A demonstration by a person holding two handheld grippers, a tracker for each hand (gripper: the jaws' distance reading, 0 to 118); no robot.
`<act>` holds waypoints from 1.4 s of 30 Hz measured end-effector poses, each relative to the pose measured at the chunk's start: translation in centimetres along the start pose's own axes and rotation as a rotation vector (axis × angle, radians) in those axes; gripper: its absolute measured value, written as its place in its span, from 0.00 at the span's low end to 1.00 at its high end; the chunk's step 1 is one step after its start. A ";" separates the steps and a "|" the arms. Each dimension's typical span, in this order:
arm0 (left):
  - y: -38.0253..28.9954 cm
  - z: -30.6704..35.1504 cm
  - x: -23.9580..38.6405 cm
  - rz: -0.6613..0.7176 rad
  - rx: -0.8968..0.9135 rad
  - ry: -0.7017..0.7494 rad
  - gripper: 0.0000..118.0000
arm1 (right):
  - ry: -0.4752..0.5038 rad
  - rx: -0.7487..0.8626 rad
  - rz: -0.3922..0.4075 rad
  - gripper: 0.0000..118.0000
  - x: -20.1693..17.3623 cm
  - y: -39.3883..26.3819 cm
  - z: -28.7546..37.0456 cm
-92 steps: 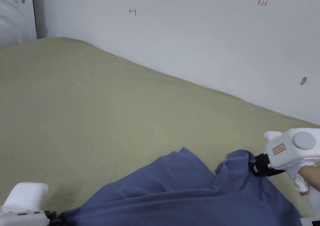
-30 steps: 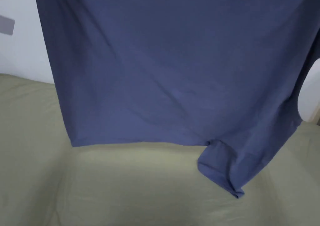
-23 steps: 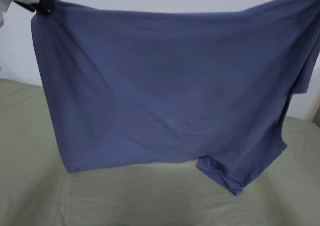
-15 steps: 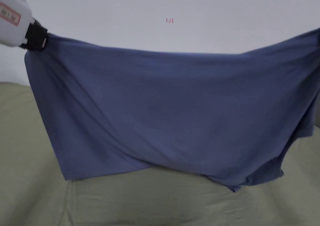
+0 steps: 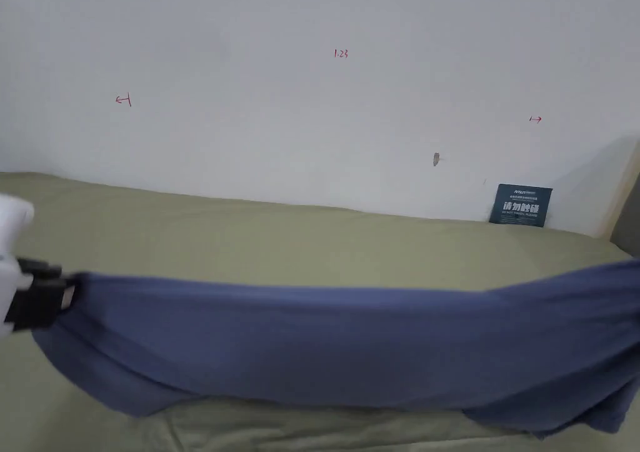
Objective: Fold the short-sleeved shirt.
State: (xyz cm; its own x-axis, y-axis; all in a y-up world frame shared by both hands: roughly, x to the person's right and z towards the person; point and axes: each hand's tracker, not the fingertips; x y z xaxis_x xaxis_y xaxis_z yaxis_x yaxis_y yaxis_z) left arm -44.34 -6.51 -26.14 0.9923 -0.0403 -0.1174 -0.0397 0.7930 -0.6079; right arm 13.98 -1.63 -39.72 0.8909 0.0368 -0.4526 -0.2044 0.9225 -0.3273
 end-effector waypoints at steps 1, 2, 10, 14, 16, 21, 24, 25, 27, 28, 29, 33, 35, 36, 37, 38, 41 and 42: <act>-1.2 -0.3 -1.4 0.003 -0.007 -0.013 0.00 | 0.001 -0.012 -0.008 0.00 0.1 -1.2 0.4; -2.5 -0.2 -1.3 0.020 -0.027 -0.020 0.00 | -0.003 -0.021 -0.026 0.00 0.3 -2.2 0.8; -11.7 0.8 -1.3 0.109 -0.144 -0.057 0.00 | 0.019 -0.170 -0.171 0.00 -0.7 -12.4 4.1; -15.3 0.5 -1.0 0.125 -0.190 -0.071 0.00 | 0.005 -0.244 -0.194 0.00 -1.5 -17.0 5.1; -17.0 0.2 -0.7 0.134 -0.211 -0.078 0.00 | -0.002 -0.270 -0.219 0.00 -1.7 -19.1 5.4; -20.2 -0.3 0.6 0.166 -0.278 -0.088 0.00 | -0.030 -0.362 -0.272 0.00 -2.2 -23.1 5.2; -21.8 -1.2 1.2 0.169 -0.316 -0.091 0.00 | -0.049 -0.402 -0.278 0.00 -2.5 -24.5 4.9; -22.1 -1.2 1.5 0.162 -0.323 -0.085 0.00 | -0.054 -0.416 -0.288 0.00 -2.4 -24.9 4.8; -22.8 -1.5 1.7 0.162 -0.331 -0.095 0.00 | -0.073 -0.438 -0.304 0.00 -2.2 -25.8 4.6; -23.0 -1.5 1.8 0.160 -0.333 -0.090 0.00 | -0.070 -0.445 -0.321 0.00 -2.2 -26.1 4.5; -23.2 -1.4 1.8 0.165 -0.336 -0.092 0.02 | -0.064 -0.461 -0.335 0.01 -2.1 -26.3 4.4; -23.9 -0.1 1.3 0.264 -0.301 -0.159 0.64 | -0.043 -0.441 -0.394 0.62 -2.6 -26.0 5.6; -24.1 1.6 1.1 0.359 -0.262 -0.193 0.78 | -0.032 -0.390 -0.440 0.62 -2.7 -25.7 6.8; -24.0 2.3 1.0 0.403 -0.254 -0.217 0.78 | -0.016 -0.368 -0.457 0.62 -2.9 -25.1 7.2; -23.8 2.8 0.9 0.421 -0.245 -0.193 0.78 | -0.025 -0.354 -0.453 0.62 -3.4 -24.5 7.6; -23.1 3.1 1.4 0.425 -0.244 -0.176 0.78 | -0.057 -0.335 -0.433 0.62 -4.1 -23.9 7.7; -20.8 3.2 3.8 0.376 -0.208 -0.168 0.78 | -0.138 -0.336 -0.352 0.62 -6.7 -22.0 6.9; -19.9 3.4 5.2 0.346 -0.183 -0.147 0.78 | -0.162 -0.359 -0.321 0.62 -8.0 -21.3 6.3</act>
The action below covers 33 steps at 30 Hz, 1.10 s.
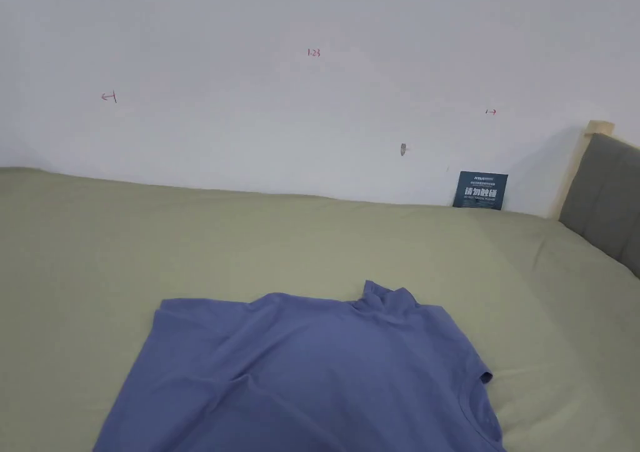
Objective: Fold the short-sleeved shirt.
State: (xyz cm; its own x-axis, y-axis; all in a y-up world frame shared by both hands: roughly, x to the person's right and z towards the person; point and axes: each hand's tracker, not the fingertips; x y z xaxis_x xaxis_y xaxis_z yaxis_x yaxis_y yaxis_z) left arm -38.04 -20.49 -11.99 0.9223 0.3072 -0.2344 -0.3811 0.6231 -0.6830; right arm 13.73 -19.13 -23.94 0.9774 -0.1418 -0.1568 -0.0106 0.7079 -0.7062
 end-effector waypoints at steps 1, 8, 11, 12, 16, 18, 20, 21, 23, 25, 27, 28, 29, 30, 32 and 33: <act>0.4 -0.1 1.8 -0.021 -0.005 0.025 0.77 | -0.025 -0.022 0.008 0.62 -1.3 0.2 0.0; -1.3 -0.6 13.9 -0.190 0.105 0.246 0.00 | -0.100 0.013 0.162 0.01 -10.2 -2.2 -0.2; -3.8 -0.7 16.5 -0.201 0.105 0.247 0.00 | -0.069 -0.004 0.178 0.01 -12.6 -4.8 0.0; -4.7 -0.8 17.1 -0.209 0.111 0.270 0.00 | -0.069 -0.011 0.175 0.01 -12.9 -5.4 -0.2; -7.4 -1.6 17.7 -0.170 0.066 0.251 0.00 | -0.076 -0.028 0.195 0.01 -14.4 -8.2 0.0; -8.0 -1.9 17.6 -0.153 0.027 0.233 0.00 | -0.064 -0.040 0.204 0.01 -14.6 -9.0 0.2; -8.0 -1.5 16.7 -0.147 0.025 0.214 0.00 | -0.046 -0.046 0.200 0.01 -14.4 -8.9 0.7; -7.6 -1.2 15.7 -0.133 0.028 0.196 0.00 | -0.043 -0.039 0.199 0.01 -14.1 -8.9 0.9; -6.5 -0.3 12.8 -0.089 0.050 0.200 0.00 | -0.051 -0.018 0.202 0.01 -13.2 -8.5 1.4; -5.4 0.4 9.0 -0.038 0.088 0.222 0.00 | -0.066 0.002 0.183 0.01 -11.5 -7.5 1.5; -4.3 0.9 4.7 0.032 0.066 0.236 0.00 | -0.088 0.016 0.147 0.01 -10.2 -6.7 1.9; -3.9 1.0 2.8 0.073 0.045 0.227 0.00 | -0.087 0.023 0.135 0.01 -9.9 -5.7 2.8; -3.7 1.1 1.1 0.109 0.042 0.251 0.00 | -0.093 0.031 0.121 0.01 -9.4 -5.3 3.0; -3.5 1.1 0.0 0.124 0.035 0.275 0.07 | -0.097 0.034 0.114 0.01 -9.0 -4.9 3.1; -3.3 0.7 -1.8 0.142 0.022 0.291 0.46 | -0.083 0.040 0.090 0.01 -7.5 -4.3 2.6; -3.2 0.2 -2.3 0.162 -0.005 0.281 0.75 | -0.073 0.038 0.079 0.01 -7.1 -3.9 2.6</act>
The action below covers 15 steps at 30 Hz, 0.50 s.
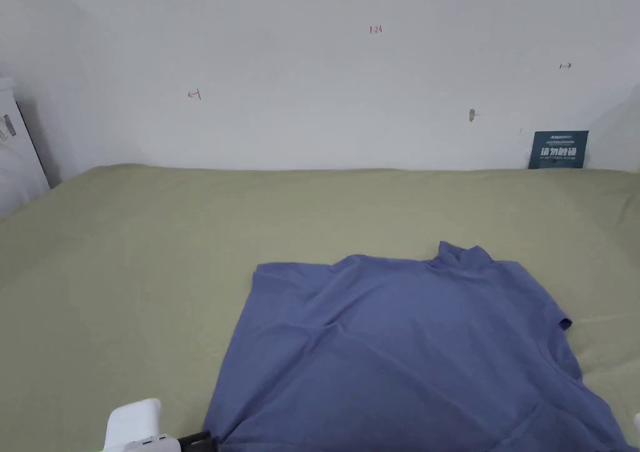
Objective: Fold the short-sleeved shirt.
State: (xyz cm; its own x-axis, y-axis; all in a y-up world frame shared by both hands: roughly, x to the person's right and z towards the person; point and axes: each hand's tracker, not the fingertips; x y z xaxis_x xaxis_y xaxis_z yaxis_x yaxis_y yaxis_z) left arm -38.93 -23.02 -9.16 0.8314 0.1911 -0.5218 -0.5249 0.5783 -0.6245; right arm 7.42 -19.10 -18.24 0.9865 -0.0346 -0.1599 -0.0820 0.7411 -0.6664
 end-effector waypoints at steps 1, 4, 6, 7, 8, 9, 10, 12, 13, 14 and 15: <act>0.0 -0.6 -0.3 0.014 -0.006 -0.049 0.85 | 0.005 -0.005 -0.010 0.01 0.5 0.3 -0.1; 0.6 -2.9 0.3 0.037 -0.031 -0.082 0.87 | 0.000 -0.012 -0.039 0.01 1.7 0.9 -0.1; 0.6 -4.7 1.2 -0.001 -0.067 -0.047 0.87 | -0.005 -0.026 -0.047 0.01 2.5 0.9 -0.3; 0.6 -5.8 1.5 -0.042 -0.098 -0.035 0.87 | -0.001 -0.038 -0.056 0.01 3.2 0.9 -0.6; 0.6 -6.7 1.8 -0.066 -0.127 -0.005 0.87 | -0.006 -0.051 -0.067 0.01 3.7 0.8 -0.6; 0.6 -7.4 2.0 -0.074 -0.155 0.030 0.80 | -0.013 -0.060 -0.070 0.01 4.1 0.6 -0.6; 0.3 -7.0 2.6 -0.072 -0.149 0.044 0.58 | -0.016 -0.062 -0.071 0.01 4.6 0.4 -0.5; 0.0 -6.8 2.7 -0.047 -0.106 0.039 0.11 | -0.024 -0.068 -0.067 0.01 5.5 0.0 -0.1; -0.2 -6.5 2.5 -0.042 -0.090 0.015 0.09 | -0.021 -0.075 -0.066 0.01 6.0 -0.2 -0.2; -0.3 -6.4 2.5 -0.024 -0.080 -0.040 0.08 | -0.017 -0.087 -0.068 0.03 6.4 -0.4 -0.5; -0.3 -6.5 2.6 -0.031 -0.095 -0.024 0.08 | -0.007 -0.111 -0.076 0.11 6.8 -0.6 -0.6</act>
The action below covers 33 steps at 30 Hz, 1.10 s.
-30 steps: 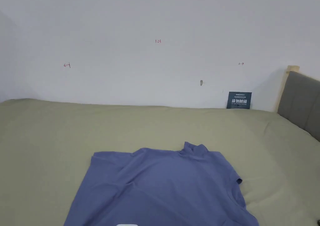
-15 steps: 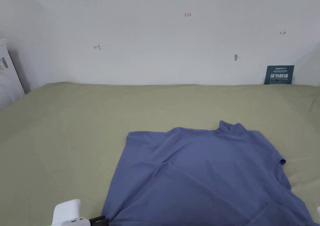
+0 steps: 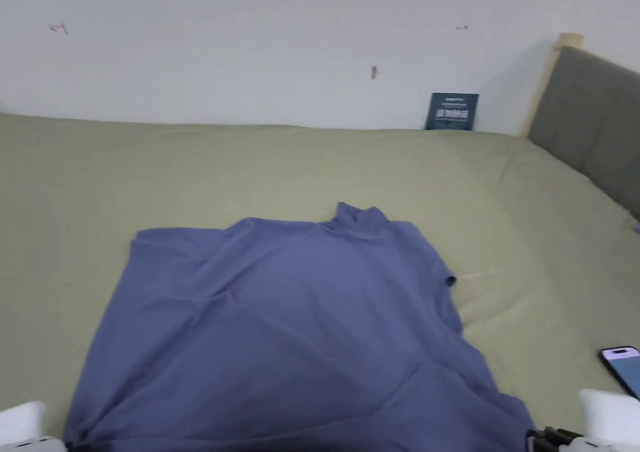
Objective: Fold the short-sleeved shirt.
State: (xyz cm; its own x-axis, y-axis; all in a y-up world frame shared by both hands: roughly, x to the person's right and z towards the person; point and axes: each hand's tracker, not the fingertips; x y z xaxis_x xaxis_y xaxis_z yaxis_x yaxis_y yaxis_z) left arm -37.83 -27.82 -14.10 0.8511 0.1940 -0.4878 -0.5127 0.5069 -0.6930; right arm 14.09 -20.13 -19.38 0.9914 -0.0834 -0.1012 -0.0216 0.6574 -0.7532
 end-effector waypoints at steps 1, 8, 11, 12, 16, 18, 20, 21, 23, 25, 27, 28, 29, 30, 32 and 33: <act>-0.1 0.0 0.3 -0.021 -0.002 0.023 0.08 | 0.019 -0.027 -0.012 0.30 0.3 -0.2 -0.6; 0.1 1.3 0.1 -0.024 -0.003 -0.006 0.08 | 0.079 -0.117 -0.023 0.63 2.0 -0.9 -7.4; 0.0 1.3 0.2 -0.025 -0.001 -0.009 0.08 | 0.075 -0.124 -0.009 0.63 1.8 -0.4 -9.5; -0.1 1.3 0.3 -0.027 -0.002 -0.009 0.08 | 0.075 -0.128 -0.011 0.63 1.9 -0.4 -10.0; -0.2 1.3 0.4 -0.033 -0.007 -0.008 0.08 | 0.018 -0.149 0.001 0.07 1.6 0.0 -10.4; -0.3 1.5 0.3 -0.030 -0.009 -0.014 0.08 | 0.001 -0.116 0.040 0.04 1.4 0.2 -9.6; -0.2 1.8 0.3 -0.036 0.005 -0.016 0.08 | 0.002 -0.112 0.079 0.04 0.9 0.1 -9.0; -0.2 2.1 0.3 -0.045 0.012 -0.016 0.08 | -0.018 -0.094 0.116 0.04 0.7 0.1 -8.6; 0.1 2.4 0.4 -0.060 0.019 -0.017 0.08 | -0.013 -0.045 0.122 0.04 0.8 0.4 -7.7; 0.5 3.3 0.5 -0.080 0.031 -0.023 0.08 | -0.021 -0.035 0.115 0.04 0.7 0.9 -7.1; 1.3 3.9 0.8 -0.108 0.032 -0.019 0.08 | -0.028 -0.036 0.120 0.04 0.8 2.2 -6.5; 1.8 4.3 1.0 -0.119 0.034 -0.020 0.08 | -0.031 -0.045 0.136 0.04 0.5 2.5 -6.8; 2.2 4.6 1.1 -0.124 0.038 -0.022 0.08 | -0.034 -0.044 0.140 0.04 0.5 3.1 -6.7; 2.9 4.9 1.3 -0.129 0.039 -0.029 0.08 | -0.031 -0.041 0.142 0.04 0.6 3.9 -6.6; 4.5 4.9 1.7 -0.131 0.034 -0.031 0.08 | -0.023 -0.035 0.151 0.04 0.0 5.8 -6.6; 5.5 4.8 1.8 -0.141 0.034 -0.043 0.08 | -0.015 -0.036 0.153 0.04 0.0 7.0 -6.9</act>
State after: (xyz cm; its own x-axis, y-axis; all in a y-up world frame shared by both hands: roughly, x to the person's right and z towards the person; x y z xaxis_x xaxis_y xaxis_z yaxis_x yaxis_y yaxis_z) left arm -38.54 -20.71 -16.23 0.9188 0.1539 -0.3634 -0.3842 0.5596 -0.7343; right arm 13.09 -20.71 -29.13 0.9779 0.0275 -0.2072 -0.1773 0.6341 -0.7527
